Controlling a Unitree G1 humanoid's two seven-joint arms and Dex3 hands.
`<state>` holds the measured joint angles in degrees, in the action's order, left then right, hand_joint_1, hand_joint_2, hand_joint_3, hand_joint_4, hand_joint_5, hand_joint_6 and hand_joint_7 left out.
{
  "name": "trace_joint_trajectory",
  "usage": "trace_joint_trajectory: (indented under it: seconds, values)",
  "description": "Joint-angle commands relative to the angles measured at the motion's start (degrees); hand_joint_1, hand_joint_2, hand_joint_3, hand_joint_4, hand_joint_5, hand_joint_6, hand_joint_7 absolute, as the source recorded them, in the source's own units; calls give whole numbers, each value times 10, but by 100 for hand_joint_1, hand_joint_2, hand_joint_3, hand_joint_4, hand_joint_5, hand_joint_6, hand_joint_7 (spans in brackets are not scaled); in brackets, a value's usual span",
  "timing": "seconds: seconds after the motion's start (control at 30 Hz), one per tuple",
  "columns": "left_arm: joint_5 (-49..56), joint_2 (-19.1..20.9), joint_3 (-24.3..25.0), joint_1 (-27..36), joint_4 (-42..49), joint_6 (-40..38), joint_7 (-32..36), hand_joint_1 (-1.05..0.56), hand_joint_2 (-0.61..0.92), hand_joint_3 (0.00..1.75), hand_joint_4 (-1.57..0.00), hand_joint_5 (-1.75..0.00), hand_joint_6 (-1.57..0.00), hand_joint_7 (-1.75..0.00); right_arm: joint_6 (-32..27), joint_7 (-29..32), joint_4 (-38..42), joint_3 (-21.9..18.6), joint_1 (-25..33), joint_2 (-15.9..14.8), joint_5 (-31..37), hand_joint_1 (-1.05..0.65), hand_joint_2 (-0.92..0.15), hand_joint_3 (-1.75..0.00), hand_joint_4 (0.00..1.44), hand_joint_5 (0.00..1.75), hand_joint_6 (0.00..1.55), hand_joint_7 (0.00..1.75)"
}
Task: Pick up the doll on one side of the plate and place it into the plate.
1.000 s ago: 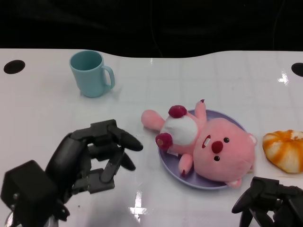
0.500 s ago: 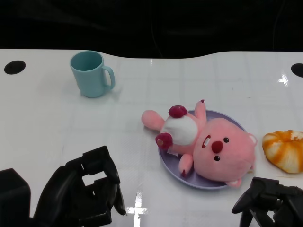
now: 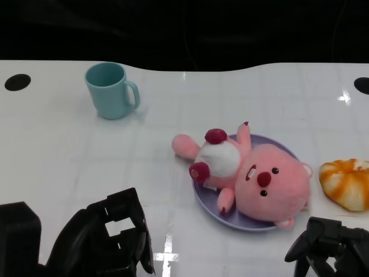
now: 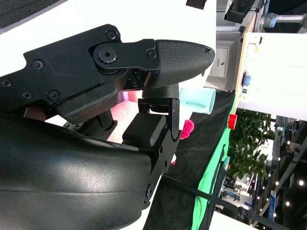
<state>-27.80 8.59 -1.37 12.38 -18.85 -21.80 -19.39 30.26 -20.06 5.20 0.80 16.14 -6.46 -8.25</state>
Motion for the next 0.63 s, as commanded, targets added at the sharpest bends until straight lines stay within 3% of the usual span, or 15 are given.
trace_joint_trajectory:
  seconds: [0.03, 0.63]
  values:
    - [-8, 5, 9, -3, 10, 9, -21, -10, 37, 152, -93, -175, -75, -172, 1, 1, -1, -6, 4, -8, 1, -93, -92, -45, 90, 147, 89, 115]
    - [8, 3, 13, -3, 33, 41, -46, -10, 38, 148, -94, -175, -78, -170, 8, -1, 6, -3, 1, -6, 2, -92, -92, -44, 90, 146, 89, 115]
